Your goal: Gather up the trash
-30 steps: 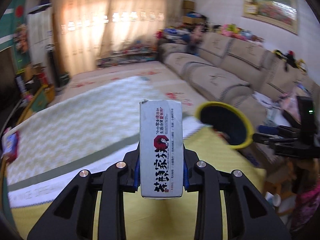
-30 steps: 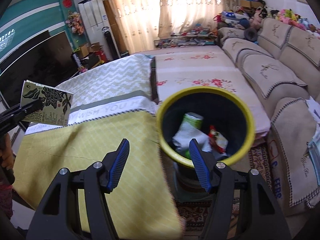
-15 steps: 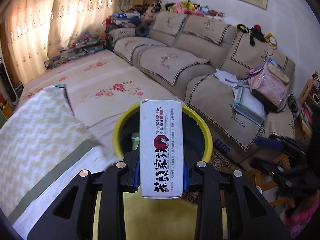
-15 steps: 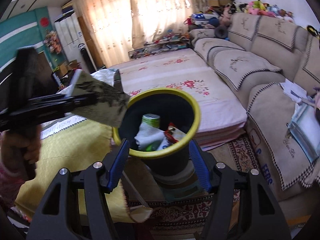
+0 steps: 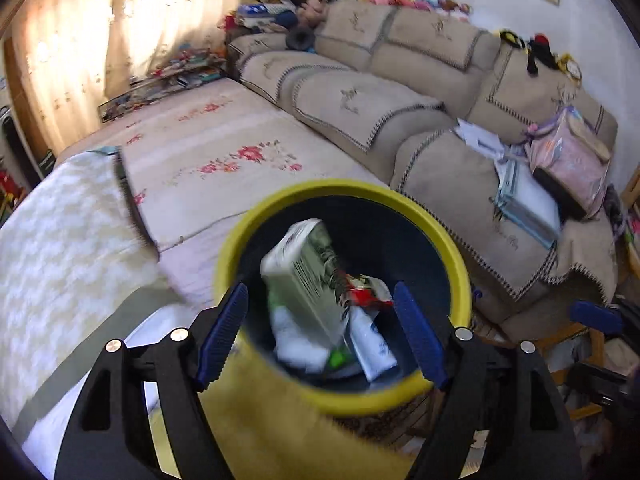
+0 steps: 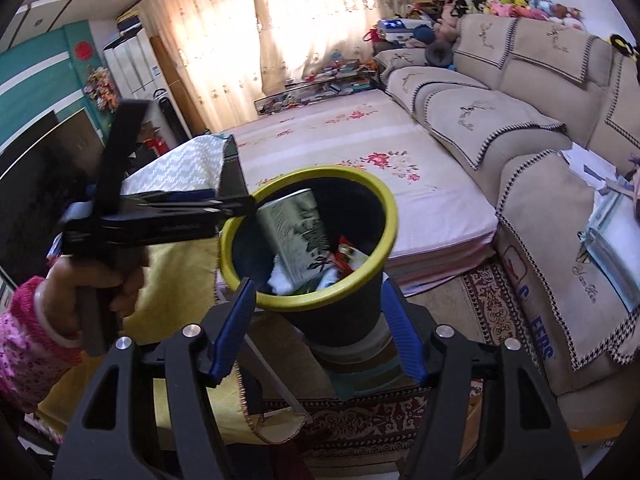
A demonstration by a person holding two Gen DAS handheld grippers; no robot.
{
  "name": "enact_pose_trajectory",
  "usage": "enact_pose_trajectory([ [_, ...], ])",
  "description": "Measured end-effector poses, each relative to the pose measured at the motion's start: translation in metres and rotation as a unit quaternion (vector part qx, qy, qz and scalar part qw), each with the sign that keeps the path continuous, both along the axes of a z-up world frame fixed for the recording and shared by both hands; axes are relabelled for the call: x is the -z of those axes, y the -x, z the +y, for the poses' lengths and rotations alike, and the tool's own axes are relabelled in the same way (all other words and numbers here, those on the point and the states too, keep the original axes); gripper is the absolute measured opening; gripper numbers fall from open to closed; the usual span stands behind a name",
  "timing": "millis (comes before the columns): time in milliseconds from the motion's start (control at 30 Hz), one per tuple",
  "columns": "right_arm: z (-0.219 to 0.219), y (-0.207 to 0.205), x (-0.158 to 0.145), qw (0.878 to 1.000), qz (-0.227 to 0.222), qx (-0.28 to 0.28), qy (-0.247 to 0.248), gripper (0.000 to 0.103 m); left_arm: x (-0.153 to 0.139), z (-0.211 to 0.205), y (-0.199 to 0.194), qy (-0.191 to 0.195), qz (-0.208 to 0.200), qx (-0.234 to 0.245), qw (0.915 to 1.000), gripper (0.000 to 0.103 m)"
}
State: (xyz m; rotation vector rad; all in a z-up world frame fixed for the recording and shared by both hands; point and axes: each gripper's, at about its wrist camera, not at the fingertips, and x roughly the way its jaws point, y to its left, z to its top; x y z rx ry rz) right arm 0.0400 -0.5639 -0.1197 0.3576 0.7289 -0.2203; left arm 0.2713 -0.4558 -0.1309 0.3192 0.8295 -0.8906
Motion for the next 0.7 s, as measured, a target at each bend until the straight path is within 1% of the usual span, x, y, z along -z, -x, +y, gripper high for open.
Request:
enact_pose_trajectory([
  [33,0.005,-0.002,0.0,1.0,0.001,-0.007,0.003,0.064,-0.008,0.013,0.006,0.009,-0.006,-0.006,0.9999,0.084],
  [67,0.008,-0.004,0.0,1.0,0.001,-0.011,0.004,0.064,-0.017,0.028,0.013,0.02,-0.013,-0.011,0.9997,0.088],
  [100,0.011,-0.006,0.0,1.0,0.0,-0.016,0.004,0.064,-0.027,0.045,0.021,0.031,-0.022,-0.018,0.9991,0.094],
  [133,0.017,-0.008,0.0,1.0,-0.002,-0.024,0.004,0.065,-0.036,0.066,0.031,0.038,-0.035,-0.029,0.9983,0.098],
  [233,0.032,-0.014,-0.001,0.999,-0.004,-0.044,0.006,0.068,-0.061,0.127,0.06,0.044,-0.061,-0.072,0.9946,0.098],
  [300,0.042,-0.016,-0.002,0.998,-0.006,-0.055,0.011,0.07,-0.069,0.161,0.077,0.046,-0.077,-0.106,0.9903,0.098],
  [333,0.045,-0.017,-0.004,0.998,-0.008,-0.059,0.012,0.073,-0.073,0.186,0.089,0.042,-0.088,-0.132,0.9864,0.098],
  [367,0.051,-0.017,-0.006,0.998,-0.011,-0.064,0.015,0.075,-0.074,0.202,0.096,0.038,-0.094,-0.149,0.9837,0.098],
  [433,0.062,-0.018,-0.011,0.997,-0.018,-0.072,0.022,0.085,-0.076,0.238,0.112,0.029,-0.107,-0.19,0.9756,0.098],
  [500,0.073,-0.016,-0.02,0.996,-0.03,-0.08,0.032,0.09,-0.077,0.269,0.125,0.027,-0.114,-0.228,0.9667,0.098],
  [533,0.079,-0.014,-0.024,0.995,-0.035,-0.085,0.038,0.093,-0.078,0.29,0.134,0.029,-0.113,-0.253,0.9605,0.098],
  [567,0.086,-0.012,-0.029,0.994,-0.041,-0.089,0.048,0.094,-0.078,0.304,0.139,0.032,-0.113,-0.266,0.9569,0.098],
  [600,0.094,-0.008,-0.036,0.993,-0.047,-0.092,0.06,0.095,-0.08,0.322,0.147,0.037,-0.112,-0.288,0.9504,0.098],
  [667,0.105,-0.002,-0.045,0.991,-0.058,-0.097,0.078,0.096,-0.083,0.351,0.158,0.041,-0.113,-0.317,0.9408,0.098],
  [700,0.11,0.002,-0.05,0.989,-0.064,-0.099,0.085,0.096,-0.084,0.359,0.161,0.042,-0.114,-0.325,0.9378,0.098],
])
